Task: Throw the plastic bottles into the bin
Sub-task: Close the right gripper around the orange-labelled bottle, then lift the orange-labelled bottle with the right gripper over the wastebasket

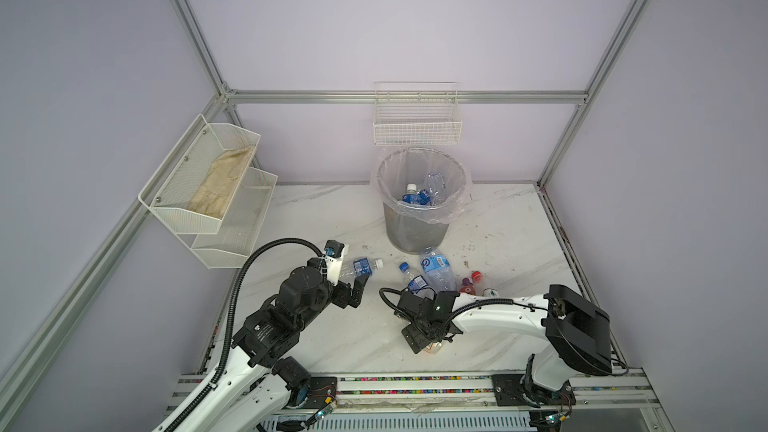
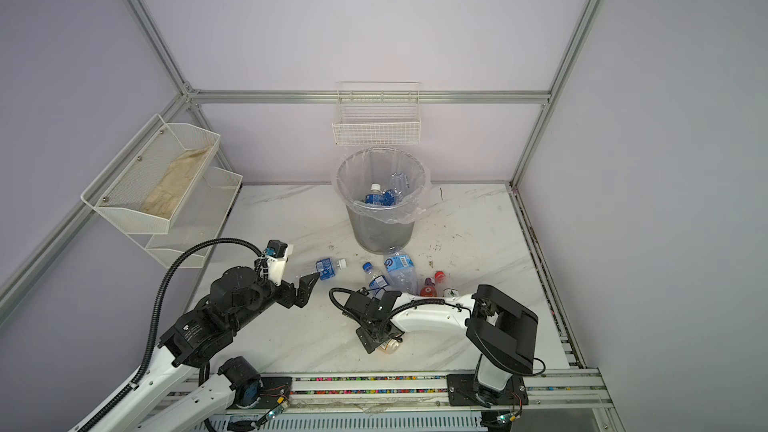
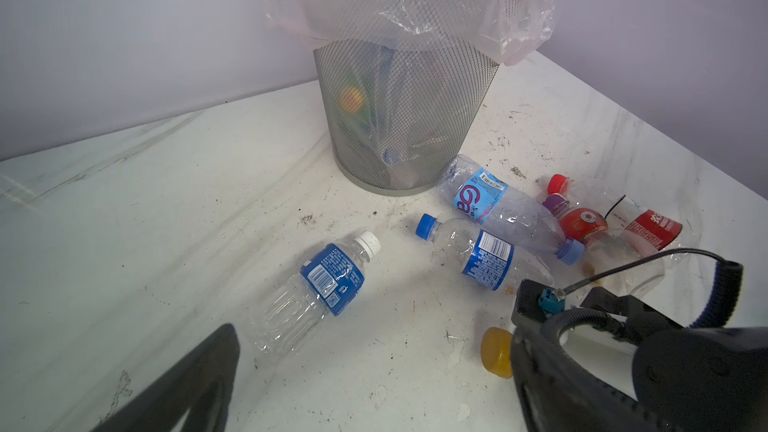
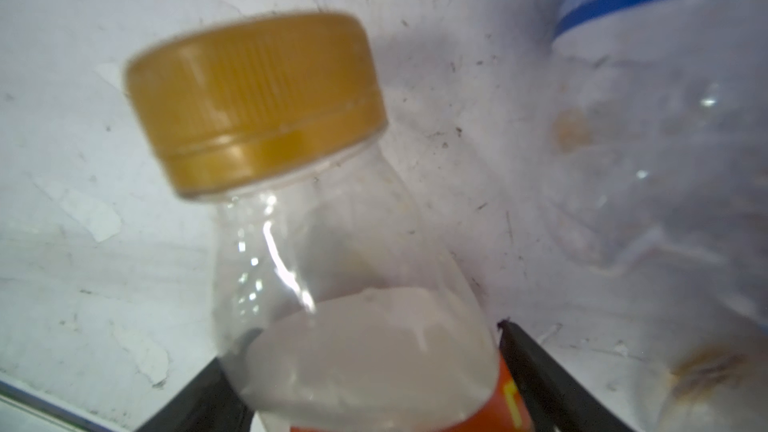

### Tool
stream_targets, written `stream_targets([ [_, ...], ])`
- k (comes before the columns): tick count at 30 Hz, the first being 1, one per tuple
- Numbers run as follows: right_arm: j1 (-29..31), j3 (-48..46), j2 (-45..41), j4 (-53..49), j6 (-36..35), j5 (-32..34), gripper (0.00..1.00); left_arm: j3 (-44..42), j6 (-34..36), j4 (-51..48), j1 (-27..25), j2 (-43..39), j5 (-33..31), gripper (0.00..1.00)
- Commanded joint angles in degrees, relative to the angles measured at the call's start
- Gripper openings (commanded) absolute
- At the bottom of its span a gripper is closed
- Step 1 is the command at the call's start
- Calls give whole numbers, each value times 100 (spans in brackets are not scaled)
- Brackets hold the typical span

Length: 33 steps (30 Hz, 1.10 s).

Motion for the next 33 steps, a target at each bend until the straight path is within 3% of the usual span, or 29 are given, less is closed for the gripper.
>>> stream_targets([
  [1,44,242,-338,-160,103,302,43,-250,34,217,27,-69,-58,100],
  [15,105,1132,-1085,-63,-138,741,40,-261,42,205,25,-75,-56,100],
  [33,105,3481,-1285,-24,-1290,2194,40,-265,25,201,28,-100,-49,100],
])
